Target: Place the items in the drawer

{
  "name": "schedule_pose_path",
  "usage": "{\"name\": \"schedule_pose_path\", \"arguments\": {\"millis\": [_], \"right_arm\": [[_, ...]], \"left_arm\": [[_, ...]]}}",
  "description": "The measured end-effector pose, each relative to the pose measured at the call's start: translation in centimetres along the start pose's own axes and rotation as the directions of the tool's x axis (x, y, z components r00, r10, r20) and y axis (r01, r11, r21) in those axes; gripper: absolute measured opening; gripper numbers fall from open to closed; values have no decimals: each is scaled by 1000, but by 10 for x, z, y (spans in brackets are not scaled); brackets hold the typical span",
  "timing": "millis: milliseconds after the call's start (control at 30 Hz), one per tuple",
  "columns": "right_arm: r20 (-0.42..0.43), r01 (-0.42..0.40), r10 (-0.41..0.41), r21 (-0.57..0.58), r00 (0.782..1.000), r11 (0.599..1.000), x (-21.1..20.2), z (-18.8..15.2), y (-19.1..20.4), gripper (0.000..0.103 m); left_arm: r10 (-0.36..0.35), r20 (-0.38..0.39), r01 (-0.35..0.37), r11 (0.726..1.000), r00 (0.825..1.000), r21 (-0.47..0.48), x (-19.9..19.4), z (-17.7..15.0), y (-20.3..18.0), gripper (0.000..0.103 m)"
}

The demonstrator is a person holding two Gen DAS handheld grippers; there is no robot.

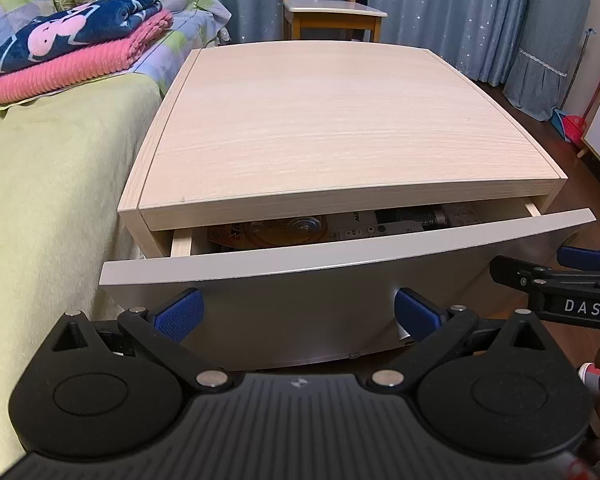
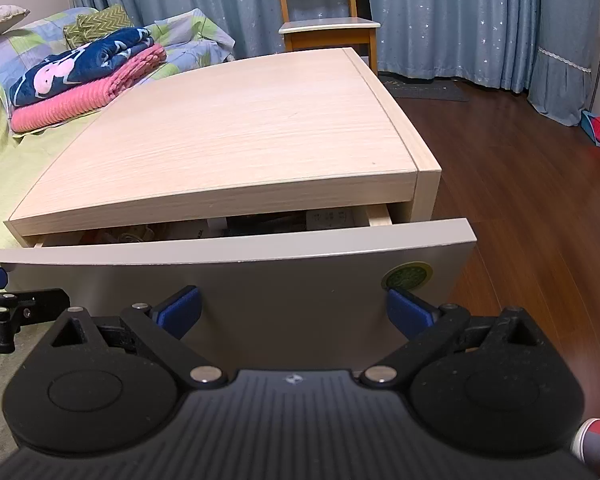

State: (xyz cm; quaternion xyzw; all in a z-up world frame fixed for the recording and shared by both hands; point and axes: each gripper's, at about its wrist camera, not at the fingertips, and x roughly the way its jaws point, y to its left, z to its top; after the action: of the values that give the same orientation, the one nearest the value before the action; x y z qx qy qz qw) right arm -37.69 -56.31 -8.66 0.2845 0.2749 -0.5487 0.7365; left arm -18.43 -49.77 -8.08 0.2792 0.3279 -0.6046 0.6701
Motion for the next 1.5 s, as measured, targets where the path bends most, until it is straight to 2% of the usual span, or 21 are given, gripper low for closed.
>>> {"name": "schedule_pose_path", "arguments": {"millis": [1167,1500], "right_arm": [[0,-8,8,0,1000,1000,32,24,-1,99],[2,-7,7,-2,1000,1000,33,23,0,99]], "left_arm": [[-8,7,8,1000,1000,-11,25,33,5,101],[0,8,0,1000,1000,-4,26,32,3,101]]}}
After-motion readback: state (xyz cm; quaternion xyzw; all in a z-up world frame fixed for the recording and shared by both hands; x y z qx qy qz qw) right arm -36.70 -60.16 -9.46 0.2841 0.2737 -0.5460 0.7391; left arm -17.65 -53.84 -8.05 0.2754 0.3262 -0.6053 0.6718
